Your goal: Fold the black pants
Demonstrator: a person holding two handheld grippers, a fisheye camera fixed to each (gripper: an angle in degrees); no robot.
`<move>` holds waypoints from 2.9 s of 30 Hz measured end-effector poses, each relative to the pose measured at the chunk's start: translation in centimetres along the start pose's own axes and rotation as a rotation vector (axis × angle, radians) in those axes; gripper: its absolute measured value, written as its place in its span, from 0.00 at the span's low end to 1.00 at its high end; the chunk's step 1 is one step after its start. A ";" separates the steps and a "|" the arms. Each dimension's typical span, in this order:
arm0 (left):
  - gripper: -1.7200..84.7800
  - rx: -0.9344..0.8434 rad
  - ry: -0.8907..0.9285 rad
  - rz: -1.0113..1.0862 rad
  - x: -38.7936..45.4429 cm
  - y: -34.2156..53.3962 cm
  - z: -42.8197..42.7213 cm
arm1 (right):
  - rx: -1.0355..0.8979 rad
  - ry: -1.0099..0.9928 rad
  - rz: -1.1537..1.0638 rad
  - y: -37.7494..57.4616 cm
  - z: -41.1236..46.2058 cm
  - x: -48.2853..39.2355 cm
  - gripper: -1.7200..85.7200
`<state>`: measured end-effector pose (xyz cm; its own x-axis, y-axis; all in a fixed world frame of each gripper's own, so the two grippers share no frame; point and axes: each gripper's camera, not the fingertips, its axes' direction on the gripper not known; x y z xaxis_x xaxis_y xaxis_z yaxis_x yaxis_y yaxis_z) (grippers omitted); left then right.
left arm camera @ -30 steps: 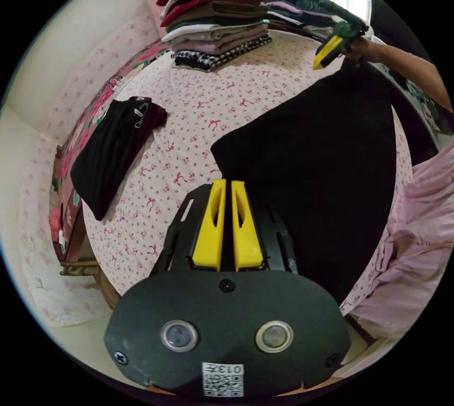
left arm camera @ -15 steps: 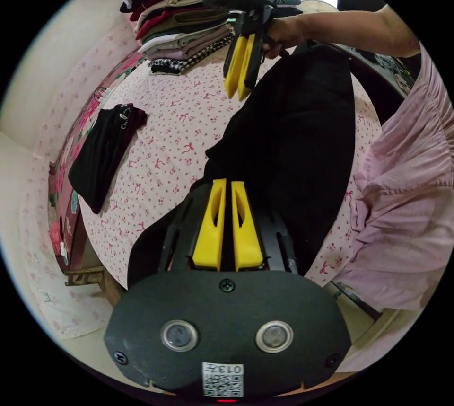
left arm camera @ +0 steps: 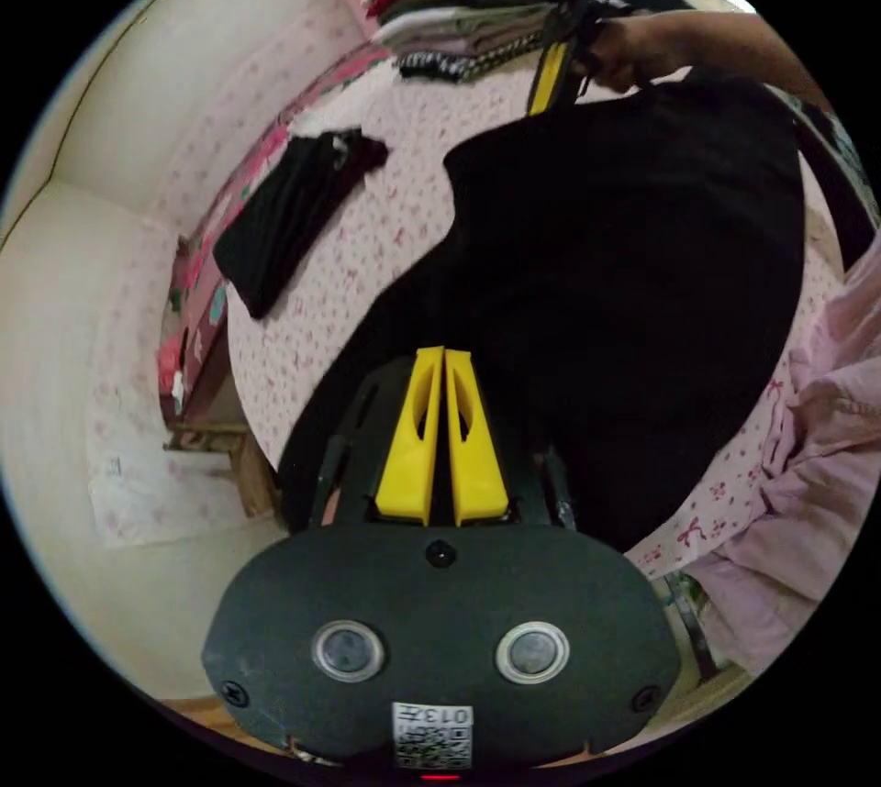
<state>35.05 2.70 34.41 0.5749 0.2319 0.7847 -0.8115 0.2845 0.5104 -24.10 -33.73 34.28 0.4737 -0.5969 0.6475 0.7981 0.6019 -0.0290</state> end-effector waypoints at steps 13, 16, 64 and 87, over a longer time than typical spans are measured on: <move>0.02 -0.108 0.116 -0.059 0.9 2.7 4.7 | 0.113 0.097 0.152 4.1 -6.1 1.1 0.03; 0.02 0.008 0.121 -0.084 2.3 1.6 2.7 | 0.207 0.267 0.265 11.5 -12.9 -0.6 0.05; 0.02 0.126 0.214 0.366 30.3 -19.6 8.0 | 0.468 0.575 0.957 52.1 -31.9 -7.7 0.10; 0.02 0.132 0.285 0.299 33.4 -23.1 15.3 | 0.464 0.633 1.027 57.9 -36.2 -10.3 0.10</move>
<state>71.42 -10.39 54.23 0.3031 0.5389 0.7860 -0.9427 0.0486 0.3302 30.70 -12.00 -1.64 0.9842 0.1767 0.0115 -0.1770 0.9828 0.0529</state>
